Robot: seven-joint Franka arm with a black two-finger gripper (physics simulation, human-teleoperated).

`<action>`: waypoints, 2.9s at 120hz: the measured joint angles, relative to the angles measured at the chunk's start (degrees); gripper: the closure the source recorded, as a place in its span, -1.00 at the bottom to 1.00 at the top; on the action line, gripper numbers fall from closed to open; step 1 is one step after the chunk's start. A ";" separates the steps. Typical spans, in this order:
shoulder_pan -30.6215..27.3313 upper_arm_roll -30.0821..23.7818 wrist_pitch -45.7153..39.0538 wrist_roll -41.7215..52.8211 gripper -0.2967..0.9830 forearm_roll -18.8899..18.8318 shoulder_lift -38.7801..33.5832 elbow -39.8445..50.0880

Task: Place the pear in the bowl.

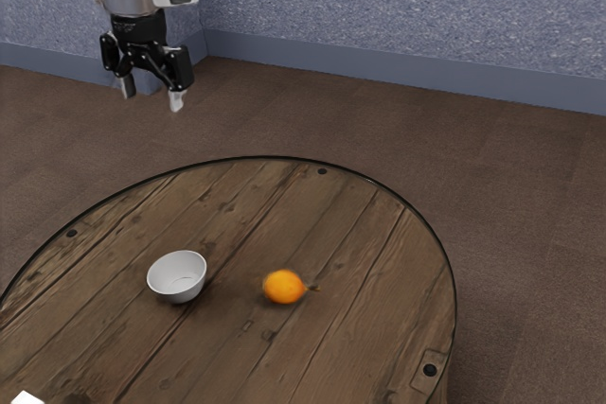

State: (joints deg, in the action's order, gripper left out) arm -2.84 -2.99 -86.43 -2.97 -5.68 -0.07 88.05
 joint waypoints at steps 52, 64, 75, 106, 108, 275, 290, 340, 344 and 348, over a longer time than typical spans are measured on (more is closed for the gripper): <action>-0.35 -0.44 -9.91 -10.31 -0.54 5.01 0.67 7.98; -0.14 -0.43 -13.10 -20.01 -0.54 7.66 4.57 10.13; 1.37 -0.49 -15.92 -28.21 -0.54 8.83 7.26 11.94; 3.53 -0.52 -24.34 -46.74 -0.54 13.35 16.24 12.36; 3.68 -0.53 -24.94 -47.92 -0.54 13.62 16.66 12.42; 10.93 0.97 -36.20 -106.35 -0.54 27.64 19.61 26.76; 11.45 0.97 -37.51 -107.53 -0.54 27.62 20.20 26.95; 11.42 0.89 -40.69 -108.94 -0.54 26.79 22.28 26.81; 11.43 0.88 -40.89 -108.98 -0.54 26.86 22.39 26.82; 11.50 0.88 -41.05 -109.02 -0.54 26.94 22.47 26.81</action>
State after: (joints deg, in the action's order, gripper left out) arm 8.66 -2.11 -127.48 -111.99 21.26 22.40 114.86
